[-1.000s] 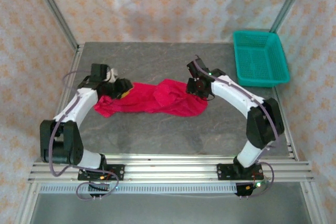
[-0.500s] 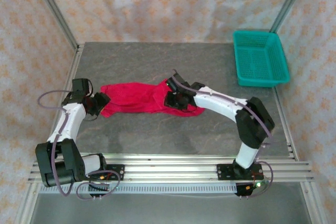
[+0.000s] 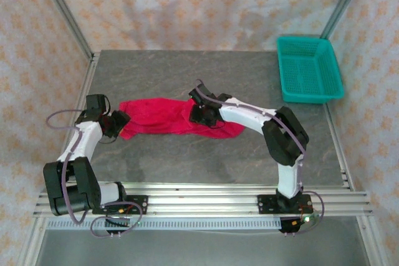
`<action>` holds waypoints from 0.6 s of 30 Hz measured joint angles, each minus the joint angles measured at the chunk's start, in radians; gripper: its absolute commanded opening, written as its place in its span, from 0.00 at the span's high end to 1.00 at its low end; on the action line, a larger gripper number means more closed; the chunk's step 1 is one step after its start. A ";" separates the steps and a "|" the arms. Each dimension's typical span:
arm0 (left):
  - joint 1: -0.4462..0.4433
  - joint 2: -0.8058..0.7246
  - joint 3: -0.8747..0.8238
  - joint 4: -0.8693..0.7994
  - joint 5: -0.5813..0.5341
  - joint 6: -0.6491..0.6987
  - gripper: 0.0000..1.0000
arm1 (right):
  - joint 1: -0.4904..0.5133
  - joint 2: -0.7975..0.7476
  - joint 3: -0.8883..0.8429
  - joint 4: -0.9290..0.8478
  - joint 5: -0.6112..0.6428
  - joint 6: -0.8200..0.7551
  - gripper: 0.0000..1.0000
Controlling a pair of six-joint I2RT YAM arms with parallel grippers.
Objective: Fold the inside-out t-shirt
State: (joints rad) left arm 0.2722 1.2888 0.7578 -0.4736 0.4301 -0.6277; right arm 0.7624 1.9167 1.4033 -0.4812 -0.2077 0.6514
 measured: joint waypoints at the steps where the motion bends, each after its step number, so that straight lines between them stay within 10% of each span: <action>1: 0.003 0.008 0.000 0.003 0.001 0.000 0.52 | 0.000 0.000 0.002 0.000 0.008 -0.005 0.48; 12: 0.012 0.043 0.000 0.036 -0.001 0.000 0.52 | 0.000 0.000 0.001 -0.026 0.077 -0.021 0.46; 18: 0.014 0.076 0.000 0.048 -0.005 -0.004 0.50 | 0.000 0.043 0.031 -0.027 0.113 -0.031 0.78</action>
State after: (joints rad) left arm 0.2867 1.3647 0.7582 -0.4255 0.4252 -0.6319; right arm 0.7624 1.9598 1.4338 -0.5079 -0.0952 0.6201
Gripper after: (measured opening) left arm 0.492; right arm 0.332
